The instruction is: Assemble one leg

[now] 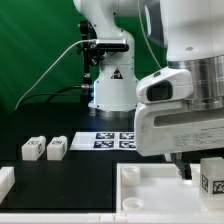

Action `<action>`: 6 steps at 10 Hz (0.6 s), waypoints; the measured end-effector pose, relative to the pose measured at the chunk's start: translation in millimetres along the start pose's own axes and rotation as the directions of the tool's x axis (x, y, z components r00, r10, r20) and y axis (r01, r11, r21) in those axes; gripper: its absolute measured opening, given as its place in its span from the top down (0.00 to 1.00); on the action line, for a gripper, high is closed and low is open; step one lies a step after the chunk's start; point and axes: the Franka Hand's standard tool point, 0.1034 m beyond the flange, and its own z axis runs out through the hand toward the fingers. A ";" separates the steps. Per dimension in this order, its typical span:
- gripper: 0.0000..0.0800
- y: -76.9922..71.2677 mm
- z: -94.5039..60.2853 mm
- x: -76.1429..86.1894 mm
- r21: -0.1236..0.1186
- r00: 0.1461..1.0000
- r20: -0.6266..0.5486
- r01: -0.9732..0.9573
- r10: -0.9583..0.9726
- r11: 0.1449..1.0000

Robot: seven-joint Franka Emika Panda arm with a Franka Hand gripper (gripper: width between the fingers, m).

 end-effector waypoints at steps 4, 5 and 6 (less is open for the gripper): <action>0.62 2.0 0.1 0.2 -0.001 0.971 0.000 -0.238 0.238 0.971; 0.62 3.1 0.1 0.7 0.010 0.933 0.004 -0.360 0.360 0.933; 0.62 3.1 0.0 0.8 0.028 0.852 0.018 -0.524 0.523 0.852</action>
Offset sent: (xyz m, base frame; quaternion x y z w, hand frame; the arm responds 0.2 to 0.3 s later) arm 0.0000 0.0000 0.0000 0.0000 0.0000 0.1790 0.9838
